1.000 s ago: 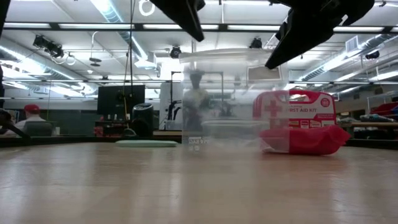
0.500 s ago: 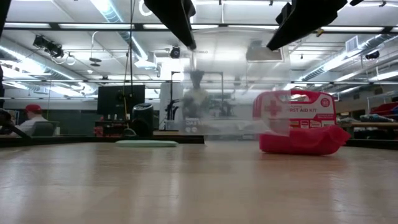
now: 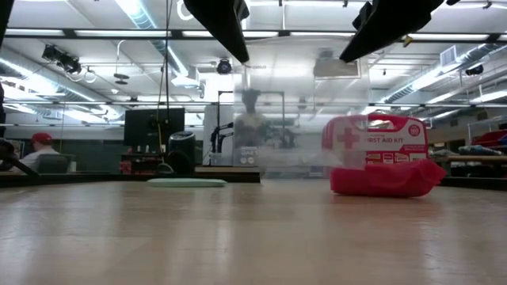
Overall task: Roll bandage
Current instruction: Put the rolled red bandage into the transparent zip bag
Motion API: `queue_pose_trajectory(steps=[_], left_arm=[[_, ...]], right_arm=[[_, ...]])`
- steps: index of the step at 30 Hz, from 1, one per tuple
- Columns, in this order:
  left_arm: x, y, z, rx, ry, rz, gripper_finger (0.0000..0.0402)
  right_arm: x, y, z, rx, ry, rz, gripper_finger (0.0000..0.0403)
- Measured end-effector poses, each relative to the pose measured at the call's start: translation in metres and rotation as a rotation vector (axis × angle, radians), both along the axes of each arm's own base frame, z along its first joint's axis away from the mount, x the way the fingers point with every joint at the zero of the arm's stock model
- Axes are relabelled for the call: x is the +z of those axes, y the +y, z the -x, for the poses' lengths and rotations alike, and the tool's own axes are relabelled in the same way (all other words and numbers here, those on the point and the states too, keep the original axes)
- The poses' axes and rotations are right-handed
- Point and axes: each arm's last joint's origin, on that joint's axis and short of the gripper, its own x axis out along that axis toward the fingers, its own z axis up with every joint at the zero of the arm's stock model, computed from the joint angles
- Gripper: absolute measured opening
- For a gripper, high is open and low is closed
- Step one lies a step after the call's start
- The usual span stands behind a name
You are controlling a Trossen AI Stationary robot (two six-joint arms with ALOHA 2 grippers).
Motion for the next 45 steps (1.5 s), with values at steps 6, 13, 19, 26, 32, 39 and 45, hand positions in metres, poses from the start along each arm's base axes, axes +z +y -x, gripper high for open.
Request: queue_pose_trajectory(steps=[6,13,19,26,32,39,45], left_arm=[[0.0,0.001,0.0,0.011,-0.005,-0.042,0.0001],[0.0,0.001,0.0,-0.051,0.008,-0.091,0.0001],[0.001,0.002,0.0,-0.079,0.016,-0.128,0.0],[0.003,0.001,-0.005,-0.102,-0.026,-0.134,0.0],[0.003,0.001,-0.006,-0.121,-0.033,-0.134,0.0],[0.003,0.0,-0.006,-0.129,-0.032,-0.119,0.0],[0.005,0.003,-0.011,-0.187,-0.065,-0.015,0.0]], right_arm=[[0.002,0.004,0.001,-0.009,-0.02,-0.036,0.0081],[0.016,0.005,0.006,-0.073,-0.132,0.001,0.013],[0.018,0.011,0.007,-0.05,-0.159,-0.004,0.0131],[0.021,0.007,0.002,-0.065,-0.202,-0.036,0.0125],[0.02,-0.013,-0.007,-0.107,-0.175,-0.13,0.0123],[0.017,-0.024,-0.011,-0.103,-0.14,-0.171,0.0123],[0.0,-0.027,-0.02,-0.028,-0.029,-0.167,0.0123]])
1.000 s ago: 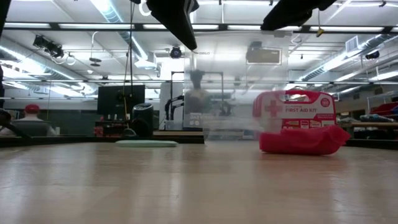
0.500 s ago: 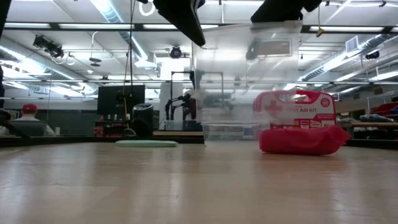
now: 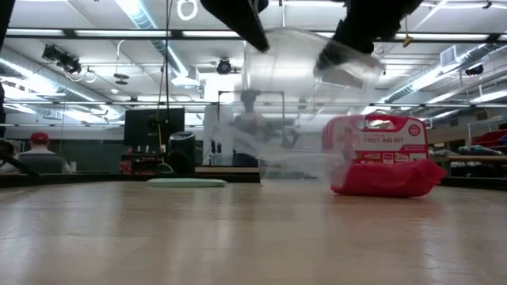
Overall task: Roll bandage
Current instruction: Put the rolled red bandage into the transparent zip bag
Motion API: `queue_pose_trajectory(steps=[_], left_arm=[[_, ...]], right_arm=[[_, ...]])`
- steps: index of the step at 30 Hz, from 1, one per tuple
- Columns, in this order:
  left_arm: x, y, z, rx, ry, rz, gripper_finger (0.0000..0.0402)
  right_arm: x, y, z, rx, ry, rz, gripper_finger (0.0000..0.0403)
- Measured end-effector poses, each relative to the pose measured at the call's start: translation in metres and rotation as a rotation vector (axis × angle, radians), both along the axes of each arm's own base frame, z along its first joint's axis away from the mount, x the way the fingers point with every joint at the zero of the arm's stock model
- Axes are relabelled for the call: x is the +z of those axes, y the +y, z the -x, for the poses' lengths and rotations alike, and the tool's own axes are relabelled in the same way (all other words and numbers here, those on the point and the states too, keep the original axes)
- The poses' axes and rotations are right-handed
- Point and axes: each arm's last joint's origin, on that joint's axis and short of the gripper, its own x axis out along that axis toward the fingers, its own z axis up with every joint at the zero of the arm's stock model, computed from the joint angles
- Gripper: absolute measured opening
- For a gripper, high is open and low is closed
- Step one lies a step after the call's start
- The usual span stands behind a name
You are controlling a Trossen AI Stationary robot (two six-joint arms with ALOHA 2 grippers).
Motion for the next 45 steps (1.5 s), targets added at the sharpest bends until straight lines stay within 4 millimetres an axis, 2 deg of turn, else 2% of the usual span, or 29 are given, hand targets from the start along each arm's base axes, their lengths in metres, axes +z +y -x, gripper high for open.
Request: queue_pose_trajectory(steps=[6,16,20,25,32,38,45], left_arm=[[0.002,0.014,-0.007,-0.05,-0.009,0.182,0.0],[0.006,0.037,-0.015,-0.1,-0.059,0.327,0.0],[0.006,0.039,-0.016,-0.144,-0.057,0.394,0.0],[-0.009,0.039,-0.019,-0.194,-0.071,0.483,0.0],[-0.029,0.038,-0.016,-0.207,-0.03,0.543,0.0],[-0.032,0.037,-0.018,-0.229,-0.053,0.566,0.0],[-0.029,0.043,-0.021,-0.239,-0.098,0.602,0.0]], right_arm=[[-0.011,0.006,-0.002,0.008,0.047,0.047,0.0123],[-0.002,0.023,-0.003,0.182,-0.012,0.192,0.0124],[-0.001,0.027,-0.002,0.211,-0.027,0.224,0.0124],[0.001,0.03,-0.004,0.226,-0.06,0.263,0.0128],[0.001,0.037,-0.001,0.3,-0.065,0.319,0.0166],[0.005,0.048,0.0,0.397,-0.113,0.406,0.0198],[0.007,0.059,0.004,0.48,-0.15,0.461,0.0201]])
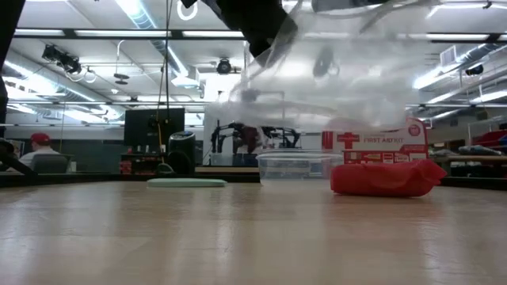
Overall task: Roll bandage
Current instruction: Put the rolled red bandage into the transparent zip bag
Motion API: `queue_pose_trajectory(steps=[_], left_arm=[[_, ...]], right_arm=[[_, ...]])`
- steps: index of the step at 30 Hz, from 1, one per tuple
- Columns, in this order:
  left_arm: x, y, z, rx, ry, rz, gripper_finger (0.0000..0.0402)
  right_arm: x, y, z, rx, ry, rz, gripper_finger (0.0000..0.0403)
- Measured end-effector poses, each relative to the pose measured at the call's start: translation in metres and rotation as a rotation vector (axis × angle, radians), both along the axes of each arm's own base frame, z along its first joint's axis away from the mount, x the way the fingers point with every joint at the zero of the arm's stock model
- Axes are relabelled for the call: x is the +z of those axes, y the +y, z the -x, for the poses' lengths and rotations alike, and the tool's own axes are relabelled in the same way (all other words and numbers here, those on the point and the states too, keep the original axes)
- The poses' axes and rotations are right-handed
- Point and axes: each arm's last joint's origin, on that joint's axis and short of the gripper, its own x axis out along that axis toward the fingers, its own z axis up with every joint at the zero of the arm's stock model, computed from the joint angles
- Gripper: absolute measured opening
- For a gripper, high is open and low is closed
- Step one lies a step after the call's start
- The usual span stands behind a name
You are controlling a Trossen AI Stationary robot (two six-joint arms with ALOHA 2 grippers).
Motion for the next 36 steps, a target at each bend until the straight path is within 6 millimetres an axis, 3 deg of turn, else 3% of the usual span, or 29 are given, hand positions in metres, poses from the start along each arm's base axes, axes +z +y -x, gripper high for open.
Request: queue_pose_trajectory(steps=[18,24,36], left_arm=[[0.005,0.003,-0.004,0.048,-0.018,0.085,0.0],[0.005,0.004,-0.005,0.069,-0.021,0.066,0.0],[0.006,0.008,-0.008,0.193,-0.056,-0.014,0.0]], right_arm=[[0.004,-0.003,-0.005,0.038,-0.046,0.029,0.019],[0.002,-0.002,-0.003,0.052,-0.011,-0.03,0.019],[-0.004,-0.014,-0.004,-0.09,0.093,-0.24,0.0187]])
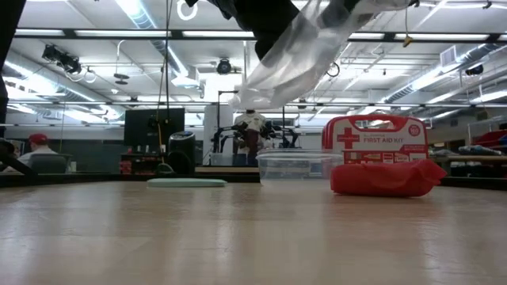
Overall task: Roll bandage
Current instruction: Put the rolled red bandage into the transparent zip bag
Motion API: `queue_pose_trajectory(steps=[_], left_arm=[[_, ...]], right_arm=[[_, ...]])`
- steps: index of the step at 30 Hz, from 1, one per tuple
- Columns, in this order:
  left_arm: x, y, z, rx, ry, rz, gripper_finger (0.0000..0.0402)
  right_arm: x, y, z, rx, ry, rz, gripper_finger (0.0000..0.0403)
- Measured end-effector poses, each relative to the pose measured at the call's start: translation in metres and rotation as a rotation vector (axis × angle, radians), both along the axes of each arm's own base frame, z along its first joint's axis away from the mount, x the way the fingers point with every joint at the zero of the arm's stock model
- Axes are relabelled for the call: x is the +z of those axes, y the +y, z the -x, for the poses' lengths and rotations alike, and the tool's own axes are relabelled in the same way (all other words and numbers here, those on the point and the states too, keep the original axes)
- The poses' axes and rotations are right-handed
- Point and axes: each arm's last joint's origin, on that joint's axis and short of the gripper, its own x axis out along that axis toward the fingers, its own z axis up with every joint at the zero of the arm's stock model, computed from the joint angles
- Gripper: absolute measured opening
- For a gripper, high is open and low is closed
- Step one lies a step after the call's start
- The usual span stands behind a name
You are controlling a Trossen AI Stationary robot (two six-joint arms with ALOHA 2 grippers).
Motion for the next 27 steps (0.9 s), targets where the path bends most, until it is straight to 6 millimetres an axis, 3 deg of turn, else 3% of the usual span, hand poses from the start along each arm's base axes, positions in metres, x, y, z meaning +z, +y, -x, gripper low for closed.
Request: queue_pose_trajectory(steps=[8,15,27], left_arm=[[-0.003,0.001,0.002,0.021,0.037,-0.019,0.0],[-0.003,0.001,0.002,0.023,0.041,-0.024,0.0],[-0.003,0.0,0.003,0.002,0.033,-0.048,0.0]], right_arm=[[-0.004,-0.019,-0.005,-0.183,0.102,-0.276,0.018],[-0.005,-0.028,-0.007,-0.269,0.16,-0.409,0.0194],[-0.009,-0.043,-0.009,-0.353,0.195,-0.433,0.0235]])
